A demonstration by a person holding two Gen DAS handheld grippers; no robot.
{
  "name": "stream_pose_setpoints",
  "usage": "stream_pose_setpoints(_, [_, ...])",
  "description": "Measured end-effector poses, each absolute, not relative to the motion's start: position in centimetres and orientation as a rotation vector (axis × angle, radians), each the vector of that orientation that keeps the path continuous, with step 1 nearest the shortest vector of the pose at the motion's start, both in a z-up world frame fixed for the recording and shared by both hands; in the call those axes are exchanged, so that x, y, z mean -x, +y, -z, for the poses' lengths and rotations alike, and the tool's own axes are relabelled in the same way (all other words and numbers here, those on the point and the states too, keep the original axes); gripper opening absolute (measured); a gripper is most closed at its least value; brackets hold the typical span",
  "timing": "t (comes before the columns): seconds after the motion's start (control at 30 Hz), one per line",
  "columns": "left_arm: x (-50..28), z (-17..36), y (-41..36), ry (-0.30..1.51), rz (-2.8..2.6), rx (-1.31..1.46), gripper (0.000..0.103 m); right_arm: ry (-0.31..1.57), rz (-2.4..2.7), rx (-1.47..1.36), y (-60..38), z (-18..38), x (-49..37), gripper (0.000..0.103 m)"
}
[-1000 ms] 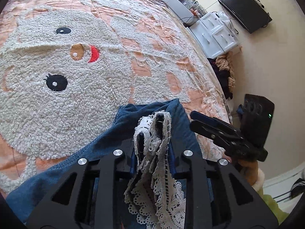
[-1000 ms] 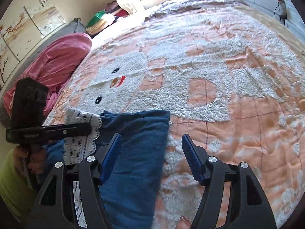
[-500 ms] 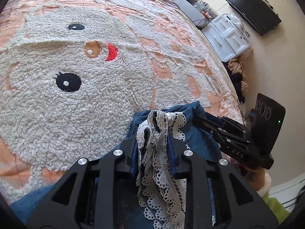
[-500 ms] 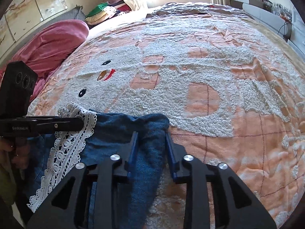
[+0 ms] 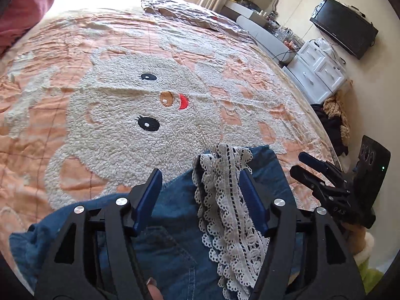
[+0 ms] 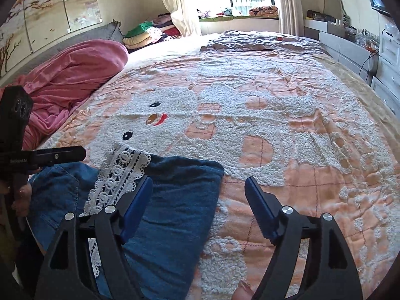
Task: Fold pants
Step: 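Release the lace hem and press the folded pants flat with both grippers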
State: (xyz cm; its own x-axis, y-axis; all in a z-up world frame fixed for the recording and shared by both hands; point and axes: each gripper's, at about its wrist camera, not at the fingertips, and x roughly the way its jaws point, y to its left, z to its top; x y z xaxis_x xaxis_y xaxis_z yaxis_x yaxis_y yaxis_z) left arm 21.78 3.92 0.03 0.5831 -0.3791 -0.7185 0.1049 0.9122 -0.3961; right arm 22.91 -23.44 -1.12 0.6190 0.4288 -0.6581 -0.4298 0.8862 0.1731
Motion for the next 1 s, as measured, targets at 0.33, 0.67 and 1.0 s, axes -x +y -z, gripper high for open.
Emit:
stream_pose_setpoints(0.33, [-15.3,-0.1,1.9,0.87,0.283,0.331,0.078,0.712,-0.505,-0.002,-24.5,-0.1,-17.6,0.089])
stream_pose_setpoints(0.67, [-12.4,0.0,0.7,0.897,0.3,0.335,0.078,0.743,-0.491,-0.057,-26.4,0.5,-13.8,0.09])
stream_pose_setpoints(1.0, [-10.6,1.6,-0.5,0.963,0.309,0.34,0.078,0.818,-0.514,-0.066,-26.5,2.1,-11.0,0.09])
